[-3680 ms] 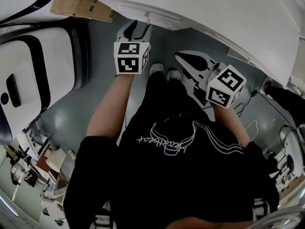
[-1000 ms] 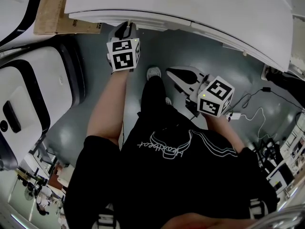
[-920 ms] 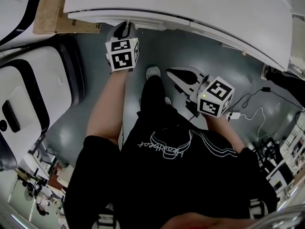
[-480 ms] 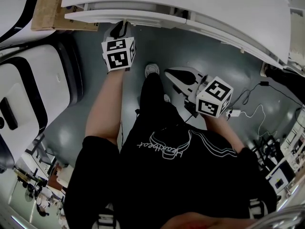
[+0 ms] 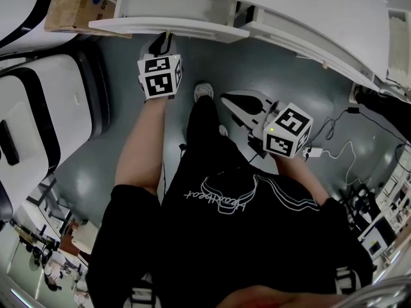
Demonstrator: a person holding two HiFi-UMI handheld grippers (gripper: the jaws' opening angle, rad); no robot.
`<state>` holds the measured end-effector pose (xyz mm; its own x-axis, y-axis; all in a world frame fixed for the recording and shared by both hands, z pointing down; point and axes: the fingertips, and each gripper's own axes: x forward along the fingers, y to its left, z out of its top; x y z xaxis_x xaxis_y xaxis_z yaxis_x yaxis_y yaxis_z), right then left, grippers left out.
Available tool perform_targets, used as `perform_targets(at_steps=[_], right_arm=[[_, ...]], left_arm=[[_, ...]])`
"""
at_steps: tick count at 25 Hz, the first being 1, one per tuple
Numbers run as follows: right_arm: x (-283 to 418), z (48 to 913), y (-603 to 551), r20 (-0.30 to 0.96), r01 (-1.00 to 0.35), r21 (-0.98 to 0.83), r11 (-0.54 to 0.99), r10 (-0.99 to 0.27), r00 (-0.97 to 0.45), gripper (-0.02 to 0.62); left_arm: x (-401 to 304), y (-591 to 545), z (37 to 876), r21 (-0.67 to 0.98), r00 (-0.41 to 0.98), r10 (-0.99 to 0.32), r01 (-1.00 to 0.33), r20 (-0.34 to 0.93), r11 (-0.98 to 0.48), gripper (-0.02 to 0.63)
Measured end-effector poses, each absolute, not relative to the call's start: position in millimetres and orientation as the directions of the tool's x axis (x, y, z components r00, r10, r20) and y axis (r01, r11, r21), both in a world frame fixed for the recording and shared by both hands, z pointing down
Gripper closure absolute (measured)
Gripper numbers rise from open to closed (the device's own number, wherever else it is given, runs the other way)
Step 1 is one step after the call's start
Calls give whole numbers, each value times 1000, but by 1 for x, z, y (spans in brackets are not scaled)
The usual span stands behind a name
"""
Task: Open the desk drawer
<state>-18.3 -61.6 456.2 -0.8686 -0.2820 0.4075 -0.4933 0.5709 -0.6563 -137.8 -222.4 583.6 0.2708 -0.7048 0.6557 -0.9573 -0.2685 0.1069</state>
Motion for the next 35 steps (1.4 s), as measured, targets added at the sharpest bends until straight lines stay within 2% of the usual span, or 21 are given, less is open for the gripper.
perform_targets(at_steps=[35], right_arm=[[-18,446,10,401,-442,-627,641,-222,-889,589]], left_arm=[[-158,-123,587,113,235,-718,-970,655,-215,531]])
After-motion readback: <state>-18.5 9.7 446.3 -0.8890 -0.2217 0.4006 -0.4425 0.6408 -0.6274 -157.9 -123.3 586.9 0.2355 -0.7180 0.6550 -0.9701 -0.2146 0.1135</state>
